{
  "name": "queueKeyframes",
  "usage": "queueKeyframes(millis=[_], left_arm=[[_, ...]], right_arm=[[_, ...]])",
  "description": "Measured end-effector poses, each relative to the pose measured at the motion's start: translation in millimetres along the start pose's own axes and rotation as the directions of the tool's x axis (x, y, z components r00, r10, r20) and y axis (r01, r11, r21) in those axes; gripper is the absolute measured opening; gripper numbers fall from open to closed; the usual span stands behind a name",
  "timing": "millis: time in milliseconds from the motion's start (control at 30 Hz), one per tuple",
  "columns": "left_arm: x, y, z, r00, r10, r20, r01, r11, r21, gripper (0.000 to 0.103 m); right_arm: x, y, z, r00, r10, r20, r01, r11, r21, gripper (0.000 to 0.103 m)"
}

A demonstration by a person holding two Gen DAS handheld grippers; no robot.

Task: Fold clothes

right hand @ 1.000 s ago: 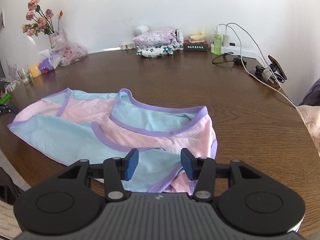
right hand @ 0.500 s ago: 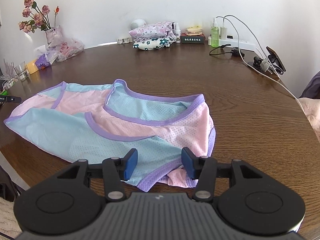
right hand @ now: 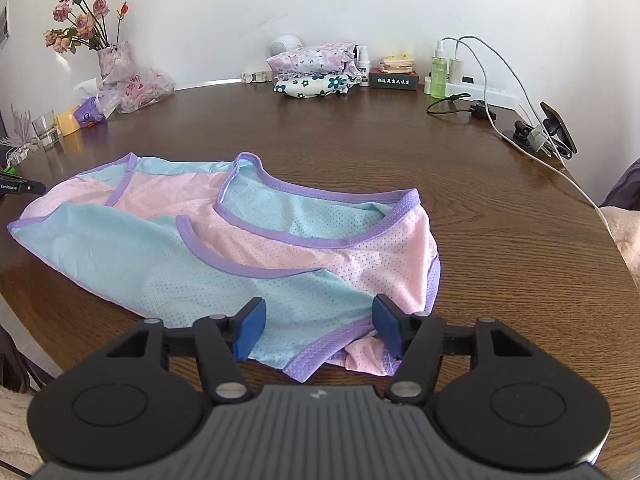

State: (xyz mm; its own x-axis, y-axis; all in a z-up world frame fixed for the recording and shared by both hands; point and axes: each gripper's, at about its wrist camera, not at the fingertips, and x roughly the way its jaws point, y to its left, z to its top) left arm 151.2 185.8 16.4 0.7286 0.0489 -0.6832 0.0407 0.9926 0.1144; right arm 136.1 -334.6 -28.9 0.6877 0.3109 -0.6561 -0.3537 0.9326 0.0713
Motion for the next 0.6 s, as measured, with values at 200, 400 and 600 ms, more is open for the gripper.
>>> queueKeyframes(millis=[200,400,600], left_arm=[[7.1,-9.5,-5.1,0.998,-0.009,-0.057,0.012,0.998,0.054,0.003],[-4.5,-12.8,5.9,0.999,-0.052,0.001,0.052,0.998,0.027,0.01],[-15.7,-53.9,55.2,0.981,-0.188,0.048,0.175,0.964,0.201,0.057]], right_arm=[[0.1,1.3,-0.4,1.0,-0.001,0.0,0.001,1.0,-0.004,0.062],[-4.8,4.2,6.2,1.0,0.0,0.0,0.0,1.0,-0.018,0.062],[-21.6,4.0,66.2,0.993,0.092,0.072,-0.087,0.994,-0.067,0.064]])
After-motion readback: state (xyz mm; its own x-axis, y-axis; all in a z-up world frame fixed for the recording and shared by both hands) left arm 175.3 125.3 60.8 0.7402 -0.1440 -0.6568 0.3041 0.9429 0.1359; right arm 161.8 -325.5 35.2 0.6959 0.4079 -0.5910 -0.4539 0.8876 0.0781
